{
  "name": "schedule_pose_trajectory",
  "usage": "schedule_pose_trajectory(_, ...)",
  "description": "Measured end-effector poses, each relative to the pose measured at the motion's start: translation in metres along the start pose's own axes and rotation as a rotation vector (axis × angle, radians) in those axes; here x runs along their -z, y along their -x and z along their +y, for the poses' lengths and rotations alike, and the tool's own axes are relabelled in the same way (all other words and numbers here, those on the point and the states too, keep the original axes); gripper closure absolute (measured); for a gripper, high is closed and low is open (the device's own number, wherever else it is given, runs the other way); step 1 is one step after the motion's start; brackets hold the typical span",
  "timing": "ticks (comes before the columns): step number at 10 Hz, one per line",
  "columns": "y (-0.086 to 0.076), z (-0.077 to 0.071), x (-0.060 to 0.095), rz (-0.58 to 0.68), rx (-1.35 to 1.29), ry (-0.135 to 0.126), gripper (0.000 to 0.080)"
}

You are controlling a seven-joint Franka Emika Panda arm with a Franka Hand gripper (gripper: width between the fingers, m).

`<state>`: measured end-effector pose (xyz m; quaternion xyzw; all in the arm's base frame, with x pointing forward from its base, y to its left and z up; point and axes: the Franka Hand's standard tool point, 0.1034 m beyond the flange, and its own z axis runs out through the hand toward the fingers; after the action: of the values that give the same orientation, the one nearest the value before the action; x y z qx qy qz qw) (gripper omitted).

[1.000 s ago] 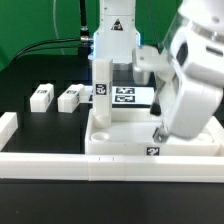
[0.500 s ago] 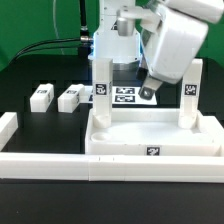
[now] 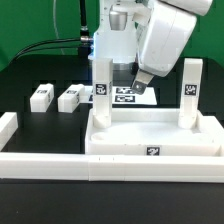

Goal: Assemble desk

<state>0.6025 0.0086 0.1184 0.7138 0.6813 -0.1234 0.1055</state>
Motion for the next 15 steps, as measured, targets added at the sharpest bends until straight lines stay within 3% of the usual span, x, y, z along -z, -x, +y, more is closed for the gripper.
schedule_pose_trajectory(3,0.001,-0.001,-0.001,-0.003,-0.217,-0.009,0.0151)
schedule_pose_trajectory(4,0.012,-0.009,-0.004,-0.038,-0.33,-0.056,0.0151)
schedule_pose_trajectory(5,0.021,-0.013,-0.004,-0.07,-0.436,-0.088,0.0151)
schedule_pose_trajectory(6,0.027,-0.013,-0.002,-0.077,-0.532,-0.082,0.0151)
schedule_pose_trajectory(7,0.028,-0.013,0.0,-0.055,-0.607,-0.057,0.0151)
schedule_pose_trajectory(11,0.025,-0.014,-0.005,-0.063,-0.89,-0.067,0.0151)
schedule_pose_trajectory(12,0.034,-0.022,-0.006,-0.048,-1.037,-0.179,0.0151)
schedule_pose_trajectory(13,0.05,-0.021,-0.008,-0.039,-1.129,-0.223,0.0151)
schedule_pose_trajectory(14,0.059,-0.022,-0.01,-0.038,-1.216,-0.241,0.0151)
schedule_pose_trajectory(15,0.06,-0.021,-0.01,-0.046,-1.284,-0.241,0.0151)
